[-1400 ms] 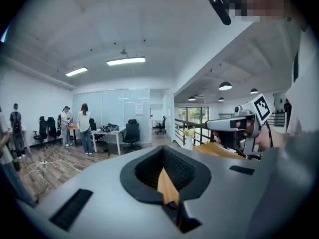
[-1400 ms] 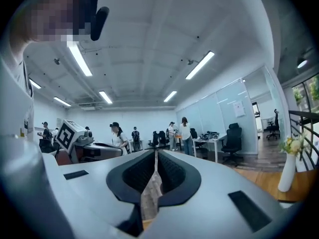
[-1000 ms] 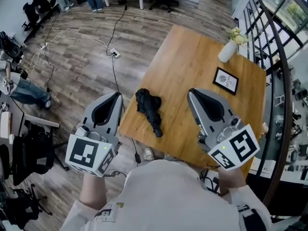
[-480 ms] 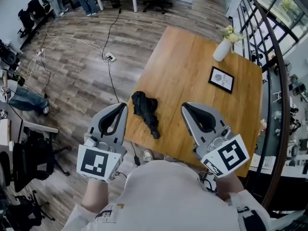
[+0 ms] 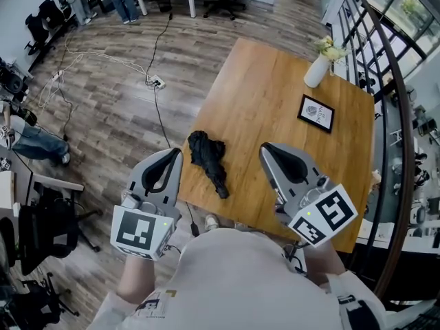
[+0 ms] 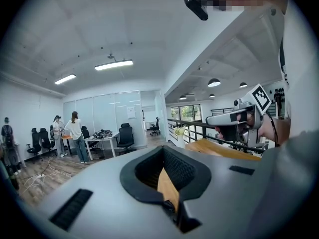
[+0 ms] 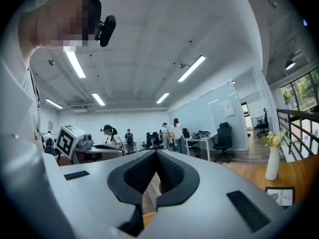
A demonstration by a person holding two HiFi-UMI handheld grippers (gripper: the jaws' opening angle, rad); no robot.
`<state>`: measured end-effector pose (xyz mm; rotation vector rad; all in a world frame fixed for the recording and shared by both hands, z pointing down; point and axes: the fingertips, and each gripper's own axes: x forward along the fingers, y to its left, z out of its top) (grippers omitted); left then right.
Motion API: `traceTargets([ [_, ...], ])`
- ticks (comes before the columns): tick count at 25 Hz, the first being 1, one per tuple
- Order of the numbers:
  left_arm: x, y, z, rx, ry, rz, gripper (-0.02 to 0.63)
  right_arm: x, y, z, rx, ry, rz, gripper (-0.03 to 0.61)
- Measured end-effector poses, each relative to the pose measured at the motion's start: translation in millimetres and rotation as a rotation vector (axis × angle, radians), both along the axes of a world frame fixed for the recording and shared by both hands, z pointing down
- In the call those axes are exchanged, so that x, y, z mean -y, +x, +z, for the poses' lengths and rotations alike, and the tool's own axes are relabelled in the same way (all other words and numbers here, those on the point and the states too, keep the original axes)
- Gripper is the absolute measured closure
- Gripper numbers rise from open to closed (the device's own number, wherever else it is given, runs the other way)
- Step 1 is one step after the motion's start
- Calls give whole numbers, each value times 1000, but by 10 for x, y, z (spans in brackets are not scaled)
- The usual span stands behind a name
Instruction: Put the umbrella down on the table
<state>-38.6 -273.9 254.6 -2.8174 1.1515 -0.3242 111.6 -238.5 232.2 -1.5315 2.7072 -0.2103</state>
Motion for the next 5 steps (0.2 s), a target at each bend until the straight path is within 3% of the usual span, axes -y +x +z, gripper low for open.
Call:
traceTargets([
  [5, 18, 43, 6, -1, 5, 0, 597, 58, 82, 36, 34, -2, 21, 551],
])
